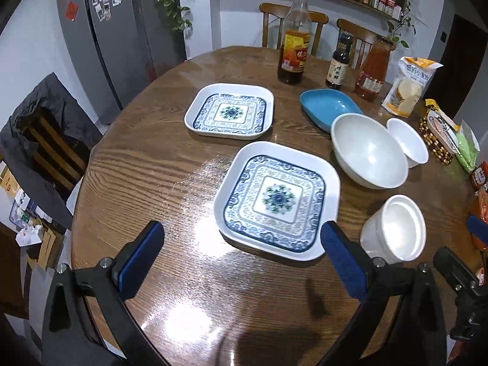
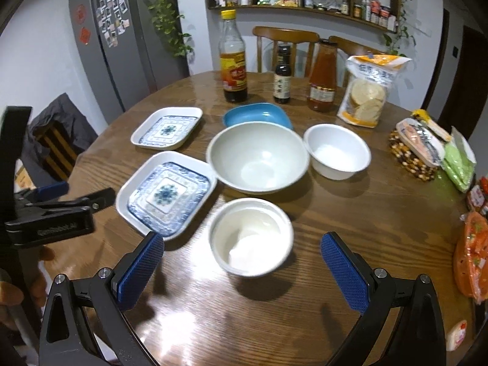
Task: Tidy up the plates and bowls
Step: 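Move both grippers toward the larger blue-patterned square plate, then close both grippers on the rim of the larger square plate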
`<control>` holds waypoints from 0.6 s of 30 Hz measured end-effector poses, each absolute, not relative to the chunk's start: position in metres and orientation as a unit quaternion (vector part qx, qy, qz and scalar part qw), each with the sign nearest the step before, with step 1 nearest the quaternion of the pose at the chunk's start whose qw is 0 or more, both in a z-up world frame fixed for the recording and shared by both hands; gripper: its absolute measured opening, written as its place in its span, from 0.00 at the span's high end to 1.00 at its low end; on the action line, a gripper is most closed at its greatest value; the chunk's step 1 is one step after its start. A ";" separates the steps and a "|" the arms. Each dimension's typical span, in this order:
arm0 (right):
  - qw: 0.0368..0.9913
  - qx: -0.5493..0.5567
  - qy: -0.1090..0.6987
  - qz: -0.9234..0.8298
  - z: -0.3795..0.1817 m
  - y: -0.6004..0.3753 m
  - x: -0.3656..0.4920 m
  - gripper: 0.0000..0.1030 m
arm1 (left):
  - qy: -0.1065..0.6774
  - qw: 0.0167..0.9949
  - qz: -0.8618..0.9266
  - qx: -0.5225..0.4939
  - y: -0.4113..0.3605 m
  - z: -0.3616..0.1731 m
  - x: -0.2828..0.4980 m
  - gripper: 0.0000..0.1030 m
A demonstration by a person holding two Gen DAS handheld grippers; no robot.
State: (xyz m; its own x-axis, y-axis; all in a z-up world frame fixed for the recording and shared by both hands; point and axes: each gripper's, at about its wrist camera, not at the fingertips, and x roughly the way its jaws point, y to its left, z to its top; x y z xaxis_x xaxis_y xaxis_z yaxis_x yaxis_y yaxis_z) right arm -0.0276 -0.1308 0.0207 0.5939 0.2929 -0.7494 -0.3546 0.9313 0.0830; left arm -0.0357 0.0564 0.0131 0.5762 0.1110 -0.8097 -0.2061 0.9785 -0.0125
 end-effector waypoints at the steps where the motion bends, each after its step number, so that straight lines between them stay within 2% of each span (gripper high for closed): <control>1: 0.889 -0.037 0.415 0.190 0.020 -0.124 -0.026 0.00 | 0.455 0.884 0.089 -0.054 0.060 0.010 -0.034 0.01; 8: 0.875 -0.040 0.431 0.218 0.011 -0.081 -0.013 0.00 | 0.473 0.875 0.084 -0.063 0.089 -0.008 -0.022 0.05; 15: 0.859 -0.044 0.460 0.220 -0.009 -0.042 0.011 0.00 | 0.493 0.867 0.050 -0.058 0.107 -0.026 -0.006 0.24; 18: 0.854 -0.052 0.476 0.204 -0.018 -0.032 0.022 0.00 | 0.496 0.867 0.036 -0.041 0.112 -0.032 -0.001 0.27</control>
State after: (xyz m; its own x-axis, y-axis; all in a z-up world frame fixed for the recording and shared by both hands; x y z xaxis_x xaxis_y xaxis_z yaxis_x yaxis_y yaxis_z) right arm 0.0225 -0.0324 -0.0178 0.4630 0.2997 -0.8342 -0.3978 0.9113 0.1066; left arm -0.0010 0.1122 -0.0317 0.5057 0.0218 -0.8625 -0.1034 0.9940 -0.0356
